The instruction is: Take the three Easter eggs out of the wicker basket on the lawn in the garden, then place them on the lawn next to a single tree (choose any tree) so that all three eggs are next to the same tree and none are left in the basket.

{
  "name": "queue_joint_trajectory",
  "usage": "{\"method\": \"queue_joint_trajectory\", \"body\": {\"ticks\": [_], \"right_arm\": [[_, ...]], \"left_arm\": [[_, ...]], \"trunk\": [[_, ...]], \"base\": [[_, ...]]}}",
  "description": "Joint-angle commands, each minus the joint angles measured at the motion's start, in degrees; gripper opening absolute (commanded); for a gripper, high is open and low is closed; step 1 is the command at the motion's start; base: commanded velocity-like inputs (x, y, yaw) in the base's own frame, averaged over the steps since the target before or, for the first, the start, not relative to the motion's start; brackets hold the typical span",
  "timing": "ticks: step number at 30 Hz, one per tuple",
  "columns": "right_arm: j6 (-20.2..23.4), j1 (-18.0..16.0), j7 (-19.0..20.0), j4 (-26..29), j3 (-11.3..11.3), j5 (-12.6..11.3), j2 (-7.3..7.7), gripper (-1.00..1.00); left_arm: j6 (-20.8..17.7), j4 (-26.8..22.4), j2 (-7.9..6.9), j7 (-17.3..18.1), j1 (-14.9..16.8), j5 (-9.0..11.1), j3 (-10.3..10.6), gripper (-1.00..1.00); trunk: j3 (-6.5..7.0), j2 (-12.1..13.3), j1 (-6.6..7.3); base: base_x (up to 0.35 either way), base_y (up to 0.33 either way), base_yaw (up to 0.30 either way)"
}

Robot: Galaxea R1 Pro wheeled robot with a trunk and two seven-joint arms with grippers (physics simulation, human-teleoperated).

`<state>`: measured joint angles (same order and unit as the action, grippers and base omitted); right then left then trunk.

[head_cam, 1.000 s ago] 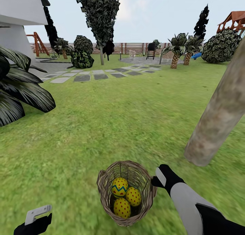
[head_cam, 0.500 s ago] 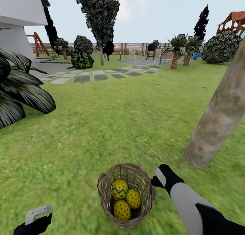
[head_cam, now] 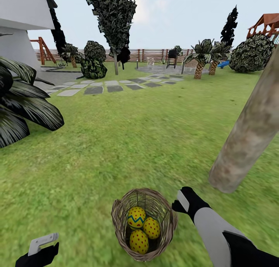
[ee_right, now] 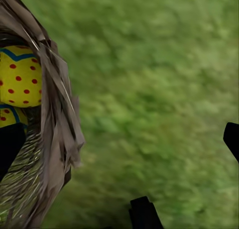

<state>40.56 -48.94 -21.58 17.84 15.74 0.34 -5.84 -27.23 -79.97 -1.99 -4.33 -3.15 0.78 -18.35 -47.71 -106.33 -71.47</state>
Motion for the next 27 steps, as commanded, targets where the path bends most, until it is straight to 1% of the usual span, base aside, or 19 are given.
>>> {"method": "queue_joint_trajectory", "body": {"ticks": [1, 27], "right_arm": [[0.22, -0.02, -0.22, 0.09, 0.25, 0.01, -0.05, 1.00], [0.07, -0.02, -0.22, 0.11, 0.25, 0.01, -0.03, 1.00]], "left_arm": [[-0.28, -0.10, -0.03, -0.24, -0.01, 0.10, 0.07, 1.00], [-0.28, -0.10, -0.03, -0.24, -0.01, 0.03, 0.07, 1.00]], "trunk": [[0.14, 0.39, 0.23], [4.81, 10.82, 5.94]], "base": [[0.000, 0.000, 0.000], [0.000, 0.000, 0.000]]}}
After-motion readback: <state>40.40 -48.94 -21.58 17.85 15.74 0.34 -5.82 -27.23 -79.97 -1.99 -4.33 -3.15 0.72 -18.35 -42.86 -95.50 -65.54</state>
